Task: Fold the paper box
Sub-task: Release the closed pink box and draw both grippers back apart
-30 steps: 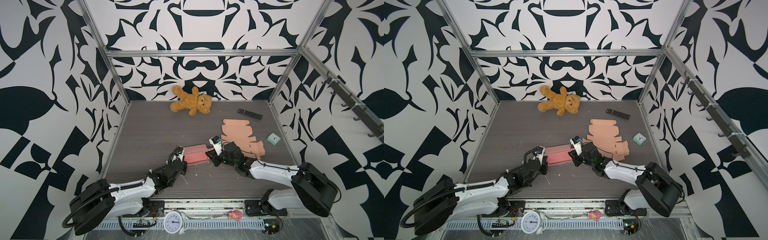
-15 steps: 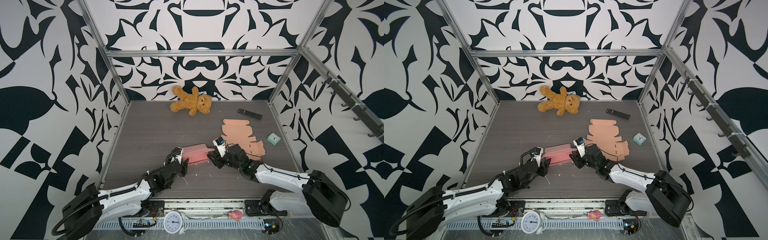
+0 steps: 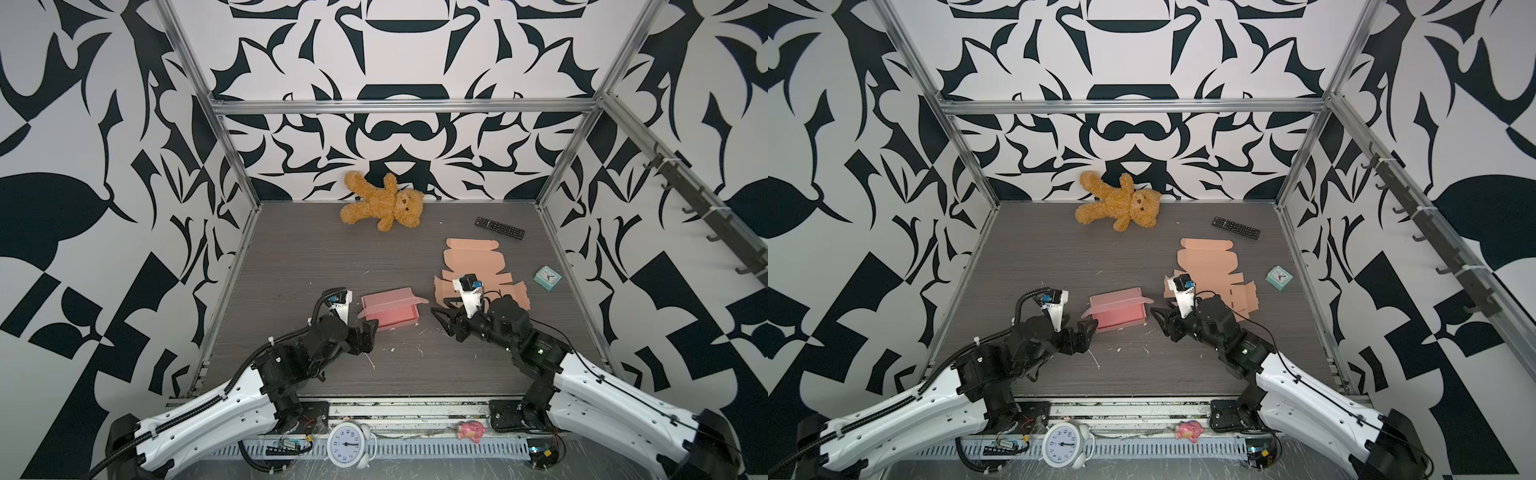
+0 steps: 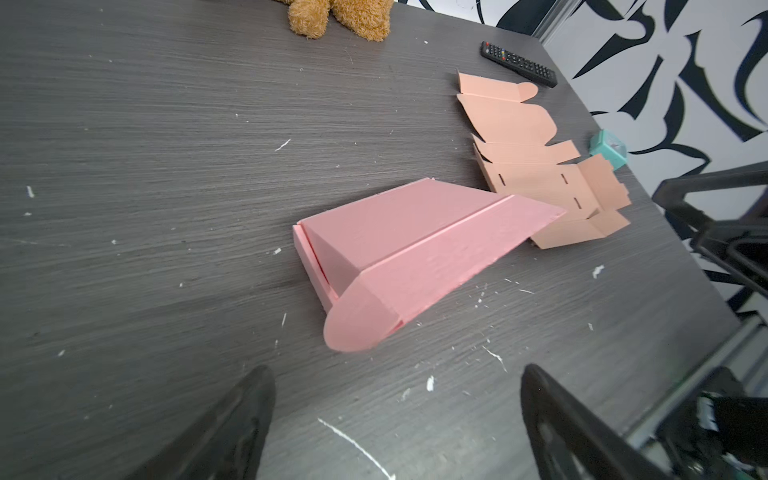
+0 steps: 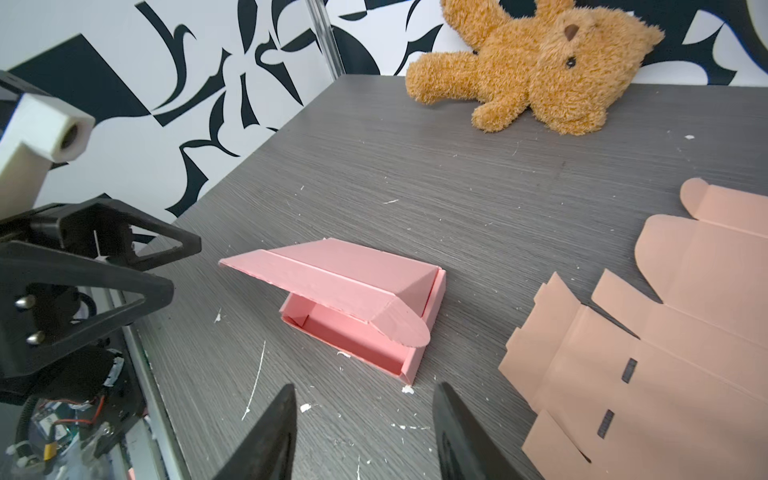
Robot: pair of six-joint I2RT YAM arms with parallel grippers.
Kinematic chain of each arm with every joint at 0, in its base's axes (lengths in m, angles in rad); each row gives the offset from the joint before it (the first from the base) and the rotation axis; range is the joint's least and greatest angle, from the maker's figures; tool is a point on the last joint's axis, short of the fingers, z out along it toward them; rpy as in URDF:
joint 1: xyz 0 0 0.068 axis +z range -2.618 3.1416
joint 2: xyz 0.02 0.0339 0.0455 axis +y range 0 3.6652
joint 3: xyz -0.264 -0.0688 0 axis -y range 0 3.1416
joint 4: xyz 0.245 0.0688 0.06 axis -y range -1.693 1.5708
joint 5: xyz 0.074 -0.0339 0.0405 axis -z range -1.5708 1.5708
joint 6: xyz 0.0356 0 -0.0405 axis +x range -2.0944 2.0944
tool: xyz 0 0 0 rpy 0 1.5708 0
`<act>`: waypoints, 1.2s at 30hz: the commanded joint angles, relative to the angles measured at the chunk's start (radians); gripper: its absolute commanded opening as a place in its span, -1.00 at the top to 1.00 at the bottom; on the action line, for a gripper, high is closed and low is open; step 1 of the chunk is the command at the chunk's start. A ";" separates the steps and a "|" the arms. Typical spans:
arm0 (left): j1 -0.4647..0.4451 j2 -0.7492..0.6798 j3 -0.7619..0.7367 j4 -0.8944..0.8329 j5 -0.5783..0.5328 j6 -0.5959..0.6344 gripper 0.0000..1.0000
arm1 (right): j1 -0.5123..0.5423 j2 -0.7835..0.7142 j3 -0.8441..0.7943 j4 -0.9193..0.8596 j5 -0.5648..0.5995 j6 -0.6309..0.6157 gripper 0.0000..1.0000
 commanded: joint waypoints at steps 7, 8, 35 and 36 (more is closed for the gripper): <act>-0.002 -0.107 0.175 -0.322 0.061 -0.188 -0.92 | -0.002 0.111 0.320 -0.365 0.000 0.103 -0.20; -0.002 -0.090 0.211 -0.342 0.055 -0.186 -0.94 | -0.005 0.148 0.360 -0.398 -0.008 0.105 -0.20; 0.590 0.581 0.373 -0.093 0.626 0.069 -1.00 | -0.208 0.735 0.672 -0.315 -0.252 0.165 -0.13; 0.590 0.591 0.364 -0.087 0.629 0.068 -1.00 | -0.208 0.743 0.671 -0.314 -0.251 0.161 -0.13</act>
